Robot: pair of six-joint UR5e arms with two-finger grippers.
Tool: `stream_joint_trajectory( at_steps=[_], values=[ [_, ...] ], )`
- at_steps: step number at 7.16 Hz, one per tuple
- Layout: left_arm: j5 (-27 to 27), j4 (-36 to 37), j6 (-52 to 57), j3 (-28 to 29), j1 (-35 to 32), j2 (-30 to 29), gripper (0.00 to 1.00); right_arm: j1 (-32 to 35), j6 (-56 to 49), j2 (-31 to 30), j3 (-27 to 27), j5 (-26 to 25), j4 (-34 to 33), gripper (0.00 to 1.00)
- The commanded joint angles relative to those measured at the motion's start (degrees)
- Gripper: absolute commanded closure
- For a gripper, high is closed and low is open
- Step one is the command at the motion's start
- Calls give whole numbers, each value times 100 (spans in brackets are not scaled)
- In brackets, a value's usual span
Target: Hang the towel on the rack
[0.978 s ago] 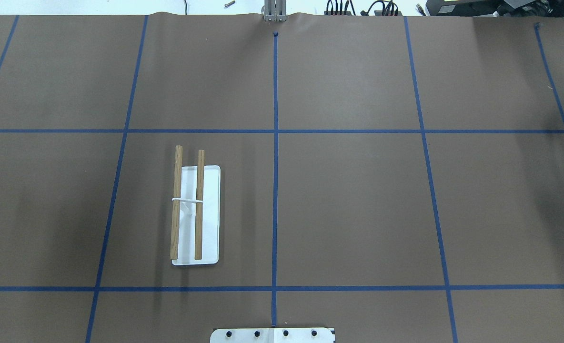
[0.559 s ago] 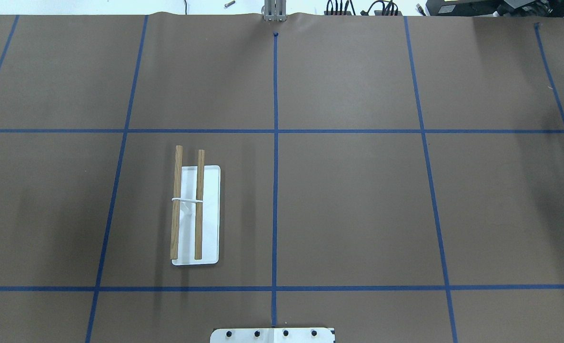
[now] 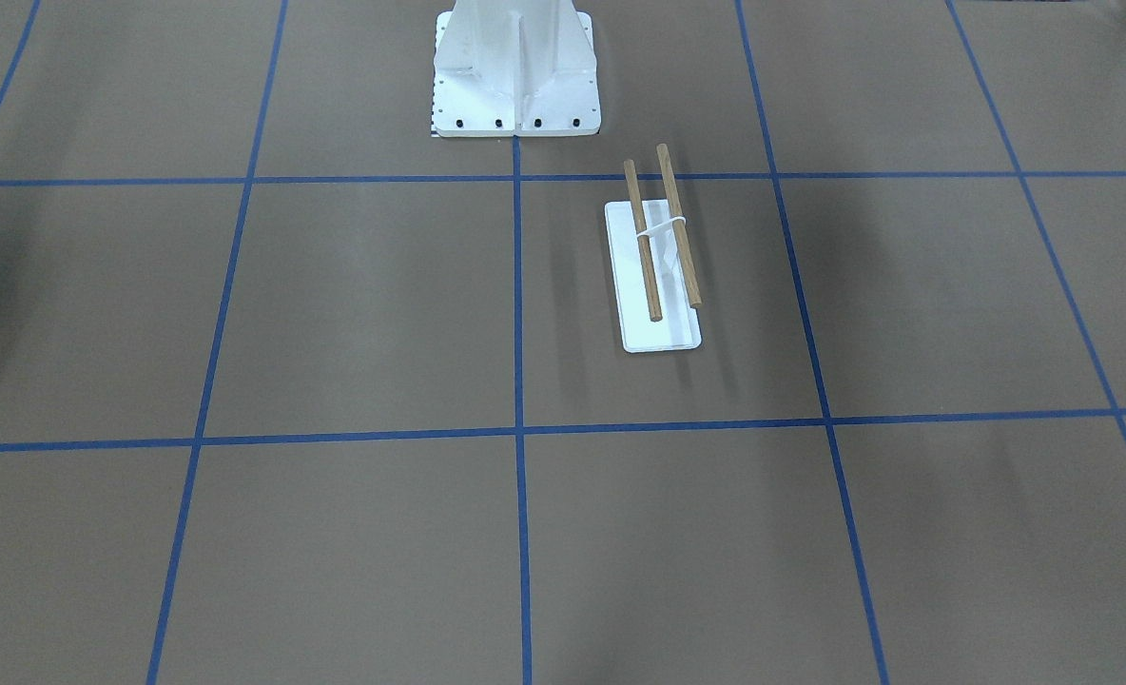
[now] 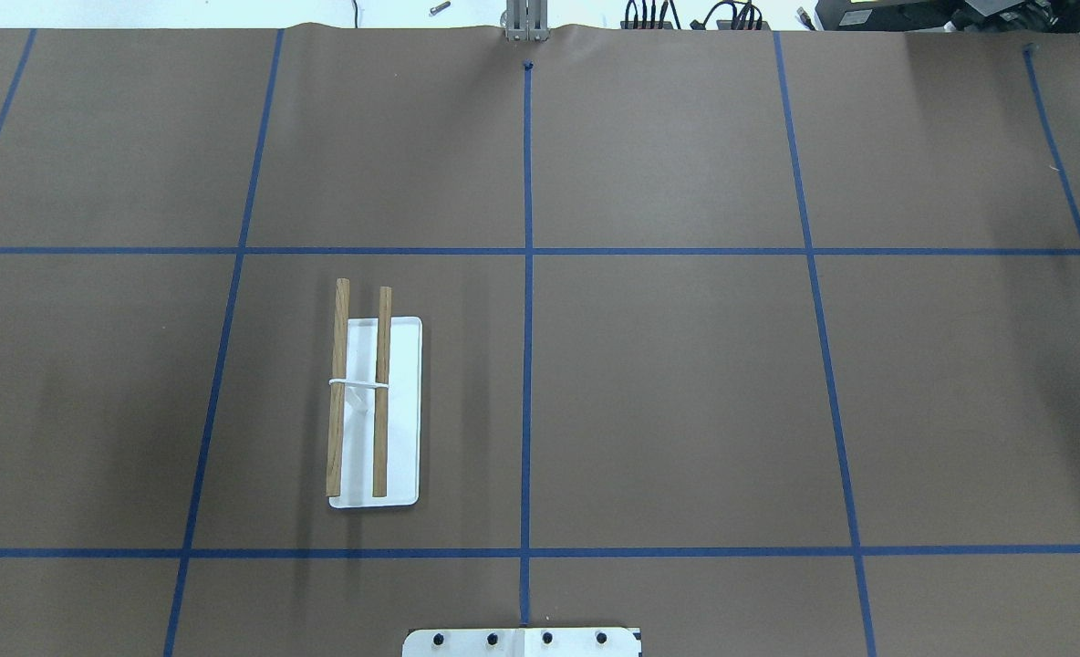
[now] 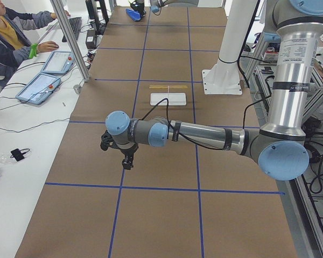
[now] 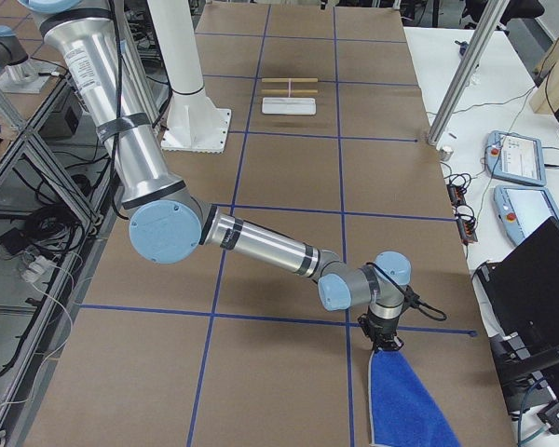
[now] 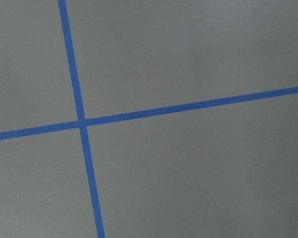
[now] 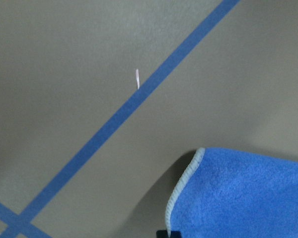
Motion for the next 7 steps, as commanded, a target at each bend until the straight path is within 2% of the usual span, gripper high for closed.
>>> stream_joint_trajectory(
  at_steps=[1,3,5,6,7],
  values=[
    [-22,-6,-280,-23,8,-203,2,187,919,-248,1041,685,-412,100],
    [-22,-6,-1035,-119,357,-695,2,144,1983,-373,1983,1291,-668,100],
    [-22,-75,-2264,-417,727,-1091,2,-312,3422,-364,2932,1391,-722,100],
    [-31,-433,-3000,-427,937,-1206,2,-592,4126,-364,3493,1400,-826,100],
    [-31,-845,-4069,-358,1070,-1407,2,-900,4863,-347,4291,1400,-1175,100]
  ],
)
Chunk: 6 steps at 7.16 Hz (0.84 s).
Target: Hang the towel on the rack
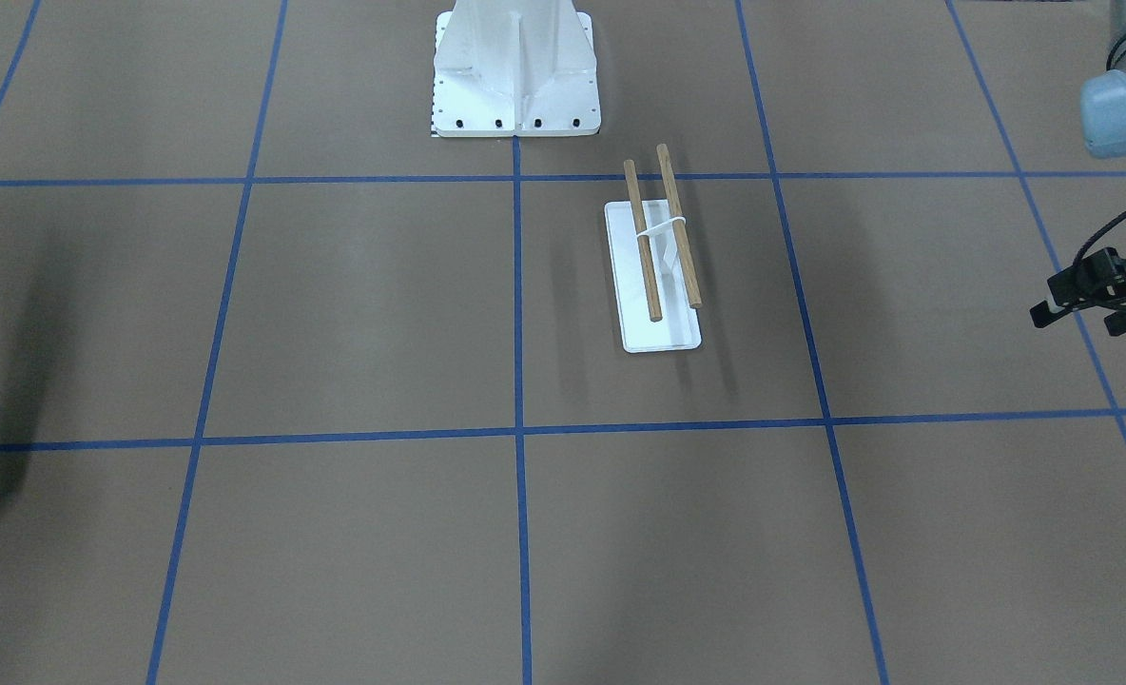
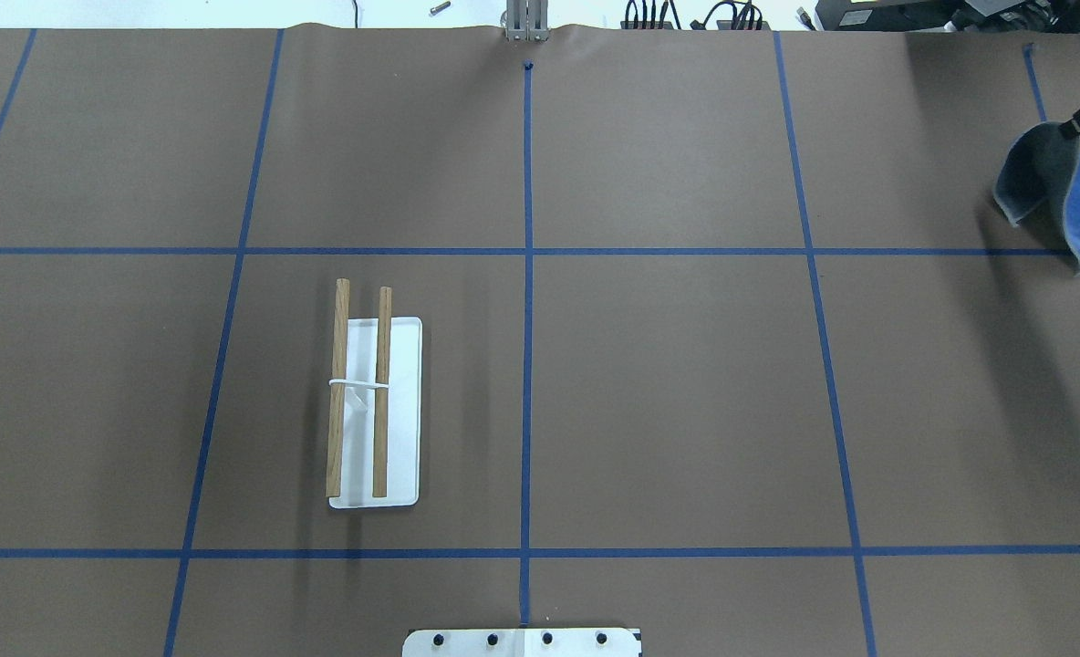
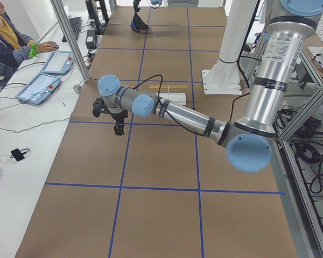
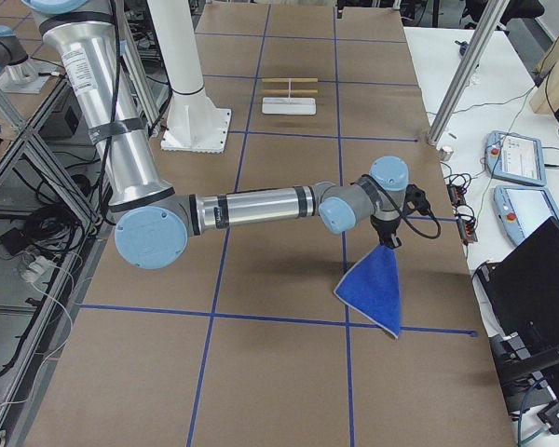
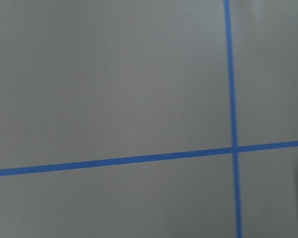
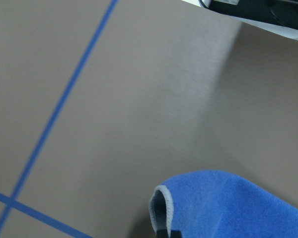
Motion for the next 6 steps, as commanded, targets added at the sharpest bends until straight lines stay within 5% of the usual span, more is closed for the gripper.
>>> stream_joint_trajectory(
  at_steps=[1,3,6],
  values=[
    [-20,-615,-2047,20,485,-333,2,-670,1458,92,1741,-23,-937,100],
    [-476,-1141,-3936,2,811,-780,2,-1154,2111,442,3062,-120,-2107,100],
    [-416,-2125,-5751,115,1155,-862,2,-2119,3375,1145,3462,-899,-2305,100]
  ],
)
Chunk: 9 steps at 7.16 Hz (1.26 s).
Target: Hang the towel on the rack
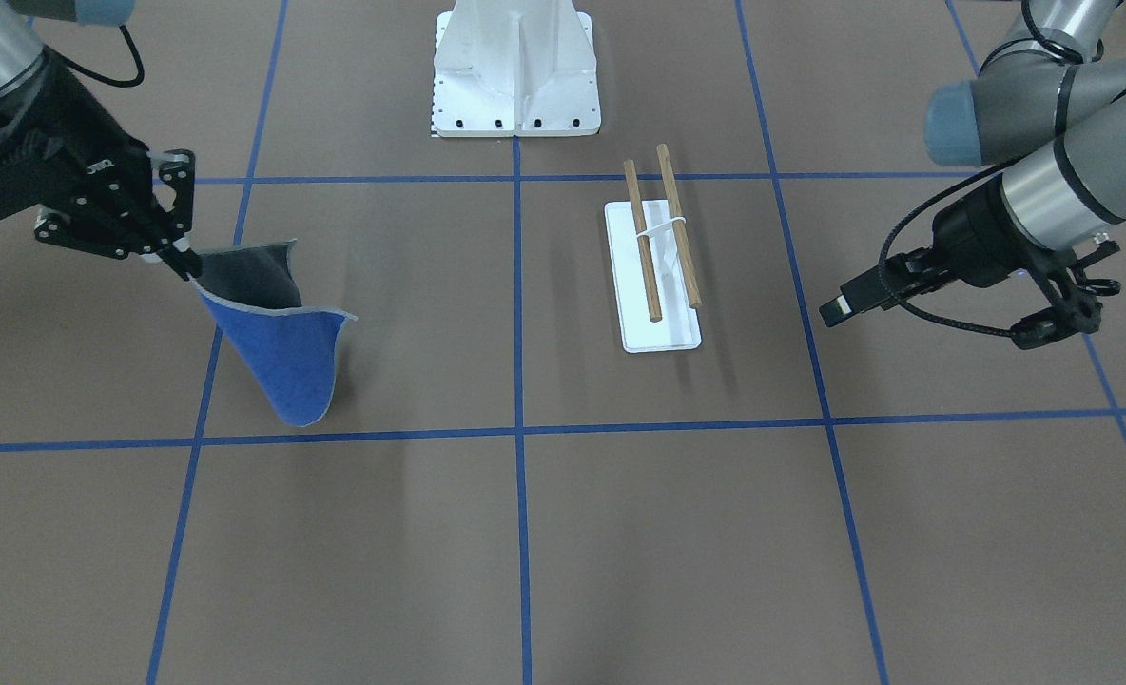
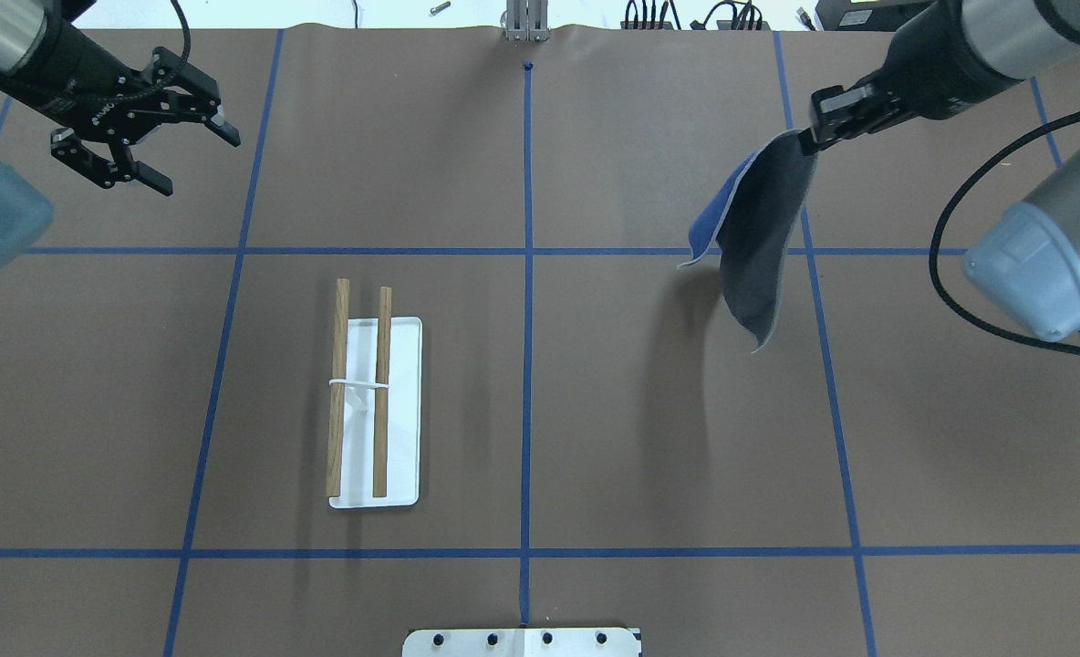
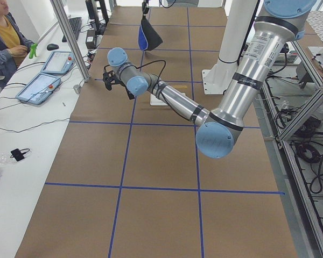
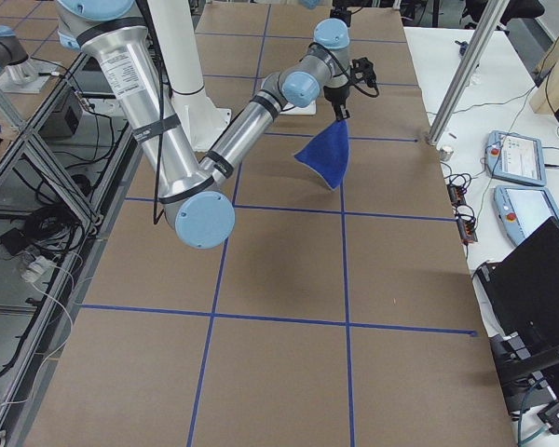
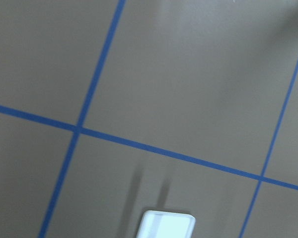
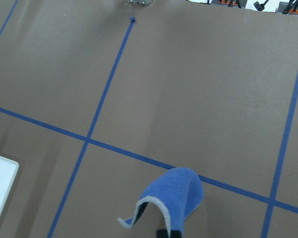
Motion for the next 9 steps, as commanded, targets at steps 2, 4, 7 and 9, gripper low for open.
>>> stream_joint_trajectory(
  at_steps=[2,4,7,9],
  values=[
    [22,-633,-2095,89,375,-438,2,-714,1326,587,205,-760,-52,100],
    [510,-1342,-3773,72,858,-677,2,-1250,1767,755,346,-1560,-52,100],
    [1277,-1619,-5631,98,1405,-1055,2,-1619,2293,1150,258,-1947,-70,100],
    [1516,-1662,-6319,80,1572,-1240,2,-1779,2723,1283,249,-2222,-140,100]
  ],
)
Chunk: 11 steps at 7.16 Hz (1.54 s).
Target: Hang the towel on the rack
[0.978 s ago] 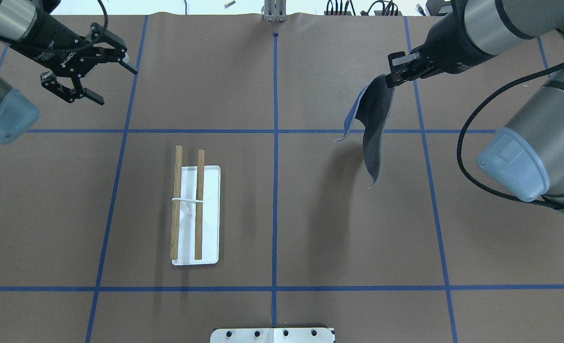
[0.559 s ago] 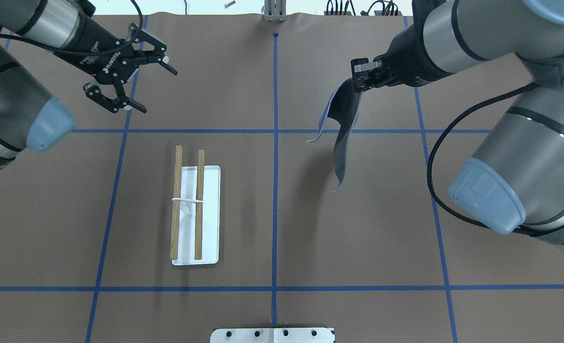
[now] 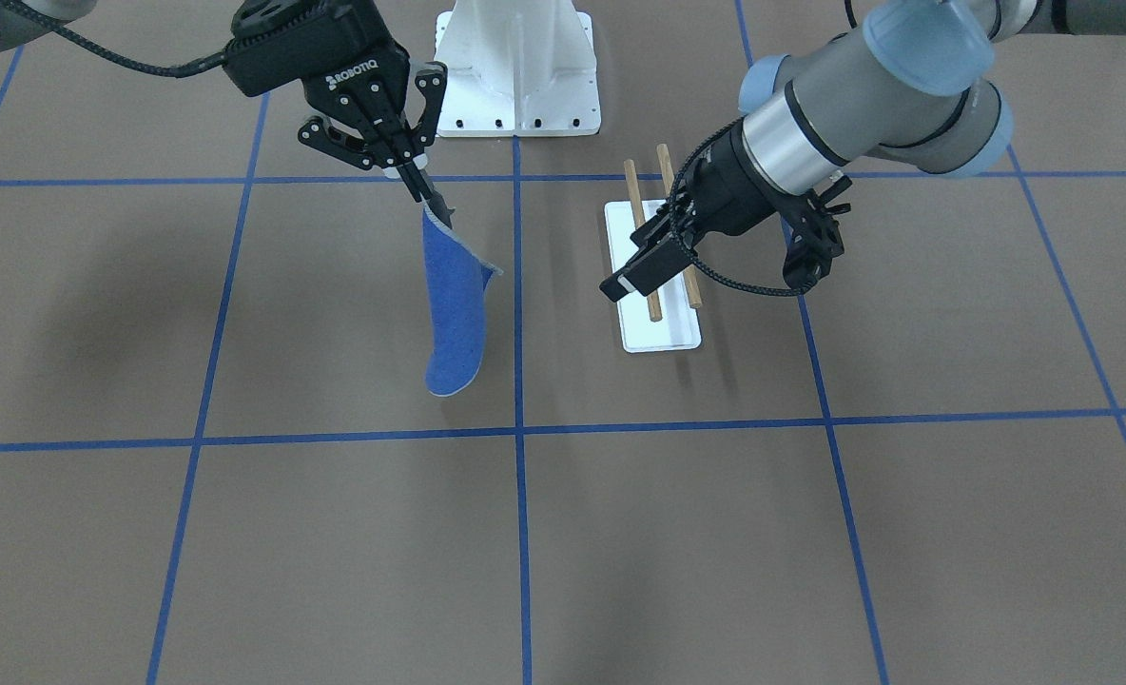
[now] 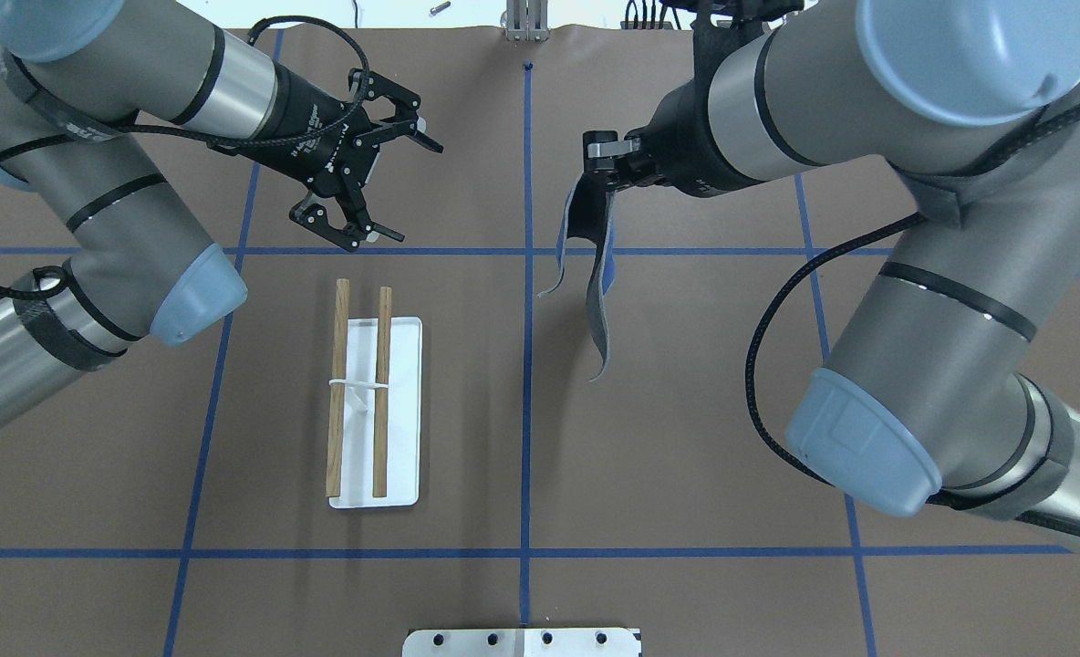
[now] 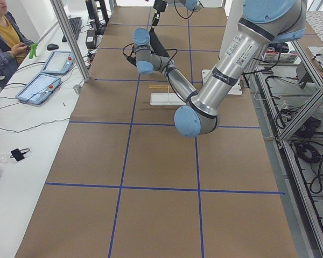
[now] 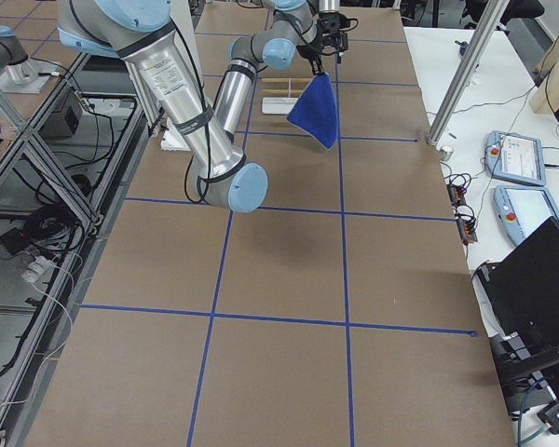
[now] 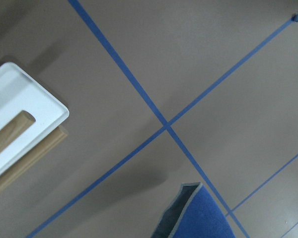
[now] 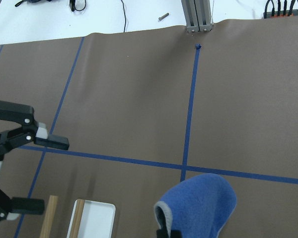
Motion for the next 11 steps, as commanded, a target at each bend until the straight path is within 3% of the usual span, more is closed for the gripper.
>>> stream_joint_trajectory(
  at_steps=[1,3,5,11],
  values=[
    [155,-379,-909,-8,125,-98,2,-106,599,162,-27,-269,-121,100],
    [662,-943,-1711,-8,387,-98,2,-176,962,277,-88,-436,-122,100],
    [1006,-954,-1740,-17,564,-142,2,-238,1041,365,-89,-472,-113,100],
    [1043,-962,-1749,-43,714,-247,5,-422,1041,514,-97,-490,-95,100]
  ],
)
